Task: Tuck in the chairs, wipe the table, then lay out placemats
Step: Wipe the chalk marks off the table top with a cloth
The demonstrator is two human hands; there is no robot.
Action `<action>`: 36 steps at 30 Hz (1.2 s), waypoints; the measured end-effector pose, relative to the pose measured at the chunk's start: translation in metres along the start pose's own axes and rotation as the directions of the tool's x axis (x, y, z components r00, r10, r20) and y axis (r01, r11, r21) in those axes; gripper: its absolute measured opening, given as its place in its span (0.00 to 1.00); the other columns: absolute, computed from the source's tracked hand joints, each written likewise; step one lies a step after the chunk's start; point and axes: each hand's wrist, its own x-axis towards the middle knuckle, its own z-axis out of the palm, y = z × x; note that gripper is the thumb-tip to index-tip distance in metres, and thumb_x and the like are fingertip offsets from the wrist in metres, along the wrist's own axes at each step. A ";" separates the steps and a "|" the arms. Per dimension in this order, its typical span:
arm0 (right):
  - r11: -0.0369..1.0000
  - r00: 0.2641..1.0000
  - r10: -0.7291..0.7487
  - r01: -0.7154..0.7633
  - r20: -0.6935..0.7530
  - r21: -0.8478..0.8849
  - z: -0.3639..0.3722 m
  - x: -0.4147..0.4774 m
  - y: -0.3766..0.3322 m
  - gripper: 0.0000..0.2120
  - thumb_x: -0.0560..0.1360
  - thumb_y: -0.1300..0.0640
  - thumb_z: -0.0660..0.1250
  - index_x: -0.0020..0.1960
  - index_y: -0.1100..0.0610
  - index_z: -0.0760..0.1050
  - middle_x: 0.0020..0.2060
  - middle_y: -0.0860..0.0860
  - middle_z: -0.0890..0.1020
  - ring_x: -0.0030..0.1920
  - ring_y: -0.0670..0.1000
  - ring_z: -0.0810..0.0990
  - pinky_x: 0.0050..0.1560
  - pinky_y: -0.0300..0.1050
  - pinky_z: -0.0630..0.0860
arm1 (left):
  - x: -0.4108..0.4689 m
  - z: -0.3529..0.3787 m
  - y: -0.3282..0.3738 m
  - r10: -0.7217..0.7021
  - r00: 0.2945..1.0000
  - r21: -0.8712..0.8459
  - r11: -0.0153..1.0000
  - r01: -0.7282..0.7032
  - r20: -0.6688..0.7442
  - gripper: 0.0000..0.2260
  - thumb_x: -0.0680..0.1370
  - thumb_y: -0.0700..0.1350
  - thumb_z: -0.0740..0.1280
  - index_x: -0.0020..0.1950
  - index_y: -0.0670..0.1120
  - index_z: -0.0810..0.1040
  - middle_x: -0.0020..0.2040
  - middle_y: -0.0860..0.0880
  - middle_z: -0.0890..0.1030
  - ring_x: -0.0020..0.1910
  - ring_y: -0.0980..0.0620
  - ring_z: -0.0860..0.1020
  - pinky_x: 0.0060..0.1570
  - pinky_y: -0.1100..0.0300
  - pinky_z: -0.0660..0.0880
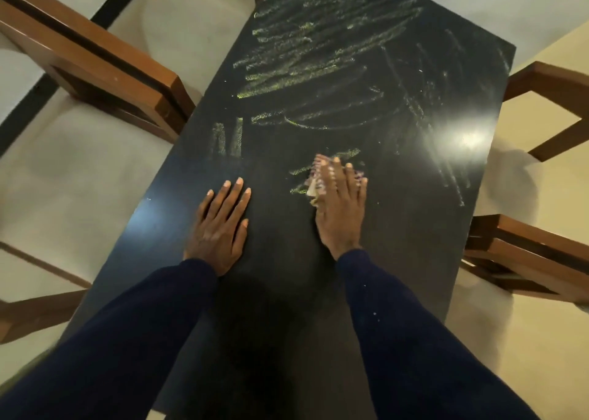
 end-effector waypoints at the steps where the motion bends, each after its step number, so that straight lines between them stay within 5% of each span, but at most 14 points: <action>1: 0.995 0.994 -0.102 0.102 0.033 0.005 0.000 -0.008 -0.009 0.36 0.79 0.58 0.63 0.86 0.51 0.58 0.86 0.52 0.58 0.86 0.59 0.53 0.83 0.68 0.53 | 0.000 -0.001 0.000 0.000 1.000 0.004 1.000 0.000 0.005 0.28 0.87 0.51 0.53 0.87 0.46 0.55 0.87 0.45 0.52 0.87 0.46 0.50 0.83 0.40 0.54; 4: 0.919 0.911 -0.394 0.386 0.124 0.086 -0.006 -0.038 0.005 0.38 0.79 0.59 0.68 0.86 0.51 0.59 0.86 0.51 0.57 0.87 0.57 0.51 0.83 0.68 0.54 | 0.000 -0.004 0.000 -0.013 1.000 -0.012 1.000 0.013 0.008 0.28 0.87 0.51 0.53 0.87 0.46 0.55 0.87 0.46 0.53 0.87 0.46 0.51 0.83 0.41 0.54; 6: 0.894 0.883 -0.449 0.443 0.137 0.070 -0.015 -0.046 0.039 0.36 0.80 0.59 0.67 0.85 0.52 0.61 0.86 0.51 0.58 0.86 0.56 0.53 0.82 0.69 0.55 | 0.000 -0.004 0.002 -0.017 1.000 -0.023 1.000 0.017 0.002 0.28 0.87 0.51 0.53 0.87 0.46 0.56 0.87 0.46 0.53 0.86 0.46 0.51 0.83 0.41 0.54; 10: 0.997 0.996 -0.073 0.073 0.057 0.004 -0.021 -0.008 0.064 0.31 0.82 0.58 0.60 0.85 0.51 0.61 0.85 0.52 0.60 0.86 0.56 0.55 0.83 0.66 0.54 | 0.002 -0.003 0.002 -0.023 0.999 -0.026 0.999 0.023 0.022 0.28 0.88 0.53 0.51 0.87 0.46 0.55 0.88 0.46 0.52 0.87 0.46 0.51 0.83 0.41 0.54; 13: 0.997 0.997 0.072 -0.072 0.014 0.012 -0.008 0.030 0.020 0.29 0.83 0.55 0.54 0.85 0.53 0.61 0.85 0.53 0.61 0.86 0.57 0.55 0.84 0.66 0.51 | 0.000 -0.003 0.001 -0.031 0.999 -0.031 0.999 0.032 0.035 0.28 0.88 0.53 0.52 0.87 0.46 0.55 0.88 0.46 0.52 0.87 0.46 0.50 0.83 0.41 0.54; 18: 0.940 0.927 -0.342 0.338 0.152 0.047 -0.004 0.007 -0.032 0.39 0.77 0.58 0.63 0.86 0.51 0.58 0.87 0.52 0.56 0.87 0.57 0.49 0.83 0.68 0.51 | -0.001 -0.005 0.001 -0.038 0.998 -0.044 0.998 0.039 0.040 0.29 0.87 0.52 0.54 0.87 0.47 0.53 0.88 0.47 0.51 0.87 0.46 0.50 0.84 0.42 0.53; 22: 0.815 0.798 -0.578 0.576 0.172 0.065 -0.022 -0.010 0.032 0.37 0.76 0.59 0.66 0.84 0.53 0.62 0.85 0.53 0.60 0.86 0.58 0.55 0.82 0.69 0.55 | 0.001 -0.006 0.000 -0.039 0.998 -0.035 0.999 0.041 0.049 0.29 0.87 0.53 0.53 0.87 0.47 0.53 0.88 0.47 0.51 0.87 0.47 0.49 0.84 0.43 0.51; 26: 0.982 0.979 -0.186 0.184 0.082 0.033 -0.025 0.028 0.062 0.33 0.80 0.60 0.63 0.84 0.52 0.62 0.85 0.52 0.62 0.86 0.56 0.56 0.82 0.69 0.56 | 0.002 -0.004 0.000 -0.044 0.997 -0.029 0.999 0.046 0.057 0.28 0.88 0.53 0.53 0.87 0.48 0.54 0.88 0.47 0.51 0.87 0.47 0.49 0.84 0.43 0.50; 29: 1.000 1.000 0.024 -0.024 0.009 0.009 -0.010 0.056 0.015 0.32 0.81 0.58 0.56 0.85 0.54 0.61 0.85 0.53 0.62 0.85 0.58 0.56 0.83 0.68 0.52 | 0.001 -0.004 0.000 -0.045 0.997 -0.028 0.998 0.047 0.066 0.28 0.87 0.53 0.53 0.87 0.48 0.54 0.88 0.47 0.51 0.87 0.47 0.48 0.85 0.44 0.49; 32: 0.985 0.985 -0.170 0.169 0.033 0.019 0.000 0.050 -0.028 0.35 0.78 0.60 0.61 0.85 0.53 0.61 0.85 0.55 0.59 0.86 0.60 0.54 0.83 0.69 0.52 | 0.002 -0.007 0.000 -0.053 0.996 -0.023 0.998 0.054 0.068 0.29 0.87 0.53 0.54 0.87 0.48 0.54 0.88 0.47 0.51 0.87 0.47 0.48 0.84 0.44 0.50; 36: 0.841 0.823 -0.540 0.531 0.176 0.100 -0.010 -0.005 -0.004 0.39 0.76 0.59 0.69 0.85 0.52 0.61 0.86 0.51 0.56 0.87 0.57 0.50 0.83 0.68 0.52 | 0.001 -0.007 0.000 -0.048 0.997 -0.030 0.998 0.050 0.054 0.29 0.87 0.52 0.55 0.87 0.47 0.54 0.88 0.47 0.51 0.87 0.47 0.49 0.84 0.42 0.52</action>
